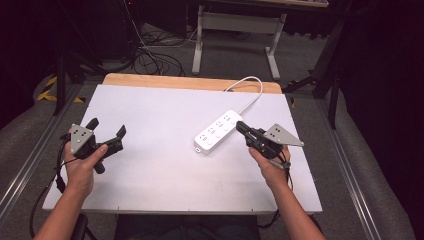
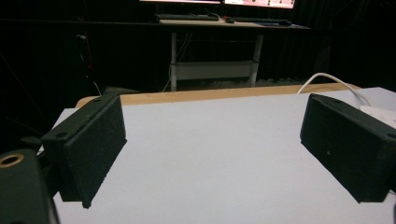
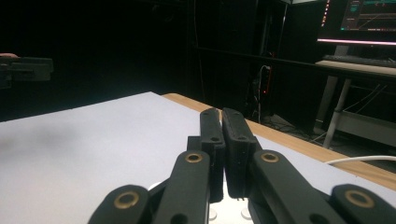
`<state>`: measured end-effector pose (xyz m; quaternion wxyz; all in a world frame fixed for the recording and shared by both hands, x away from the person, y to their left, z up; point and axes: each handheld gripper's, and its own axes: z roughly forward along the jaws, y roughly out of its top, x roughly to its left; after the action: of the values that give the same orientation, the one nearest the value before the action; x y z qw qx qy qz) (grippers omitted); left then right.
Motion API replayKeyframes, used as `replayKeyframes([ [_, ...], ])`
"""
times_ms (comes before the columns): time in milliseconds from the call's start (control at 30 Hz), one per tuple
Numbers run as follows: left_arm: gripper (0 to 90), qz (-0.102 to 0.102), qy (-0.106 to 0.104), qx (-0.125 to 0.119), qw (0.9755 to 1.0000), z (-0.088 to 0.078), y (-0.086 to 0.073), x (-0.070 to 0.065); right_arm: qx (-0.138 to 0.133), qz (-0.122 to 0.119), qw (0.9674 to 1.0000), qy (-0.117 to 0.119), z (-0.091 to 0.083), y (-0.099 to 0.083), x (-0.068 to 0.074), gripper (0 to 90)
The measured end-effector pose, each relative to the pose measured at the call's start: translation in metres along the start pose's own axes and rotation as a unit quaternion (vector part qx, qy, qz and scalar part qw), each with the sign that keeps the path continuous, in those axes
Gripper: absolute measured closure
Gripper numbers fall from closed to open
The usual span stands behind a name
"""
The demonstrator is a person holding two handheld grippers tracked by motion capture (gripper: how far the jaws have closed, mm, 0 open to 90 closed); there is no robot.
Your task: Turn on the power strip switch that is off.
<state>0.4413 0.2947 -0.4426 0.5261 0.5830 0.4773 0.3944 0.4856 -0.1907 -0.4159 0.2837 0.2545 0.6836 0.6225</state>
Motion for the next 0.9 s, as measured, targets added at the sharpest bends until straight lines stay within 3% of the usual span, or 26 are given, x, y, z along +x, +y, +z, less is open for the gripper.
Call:
replayKeyframes([
  [367, 7.6, 0.003, 0.003, -0.004, 1.0, -0.002, 0.001, 0.0, -0.019, 0.012, 0.9996, -0.018, -0.02, -0.002, -0.006, 84.2],
  [567, 7.5, 0.003, 0.002, -0.005, 1.0, -0.003, 0.001, 0.001, -0.018, 0.009, 0.9996, -0.02, -0.02, -0.002, -0.006, 82.1],
  [667, 7.5, -0.001, 0.006, -0.007, 1.0, -0.003, 0.001, 0.002, -0.026, 0.012, 0.9993, -0.024, -0.022, -0.002, -0.007, 74.8],
  [800, 7.5, -0.001, 0.005, -0.006, 1.0, -0.004, 0.002, 0.003, -0.031, 0.014, 0.9991, -0.025, -0.024, -0.002, -0.008, 73.0],
  [900, 7.5, -0.003, 0.007, -0.006, 1.0, -0.004, 0.001, 0.004, -0.031, 0.016, 0.9991, -0.026, -0.024, -0.002, -0.008, 64.9],
])
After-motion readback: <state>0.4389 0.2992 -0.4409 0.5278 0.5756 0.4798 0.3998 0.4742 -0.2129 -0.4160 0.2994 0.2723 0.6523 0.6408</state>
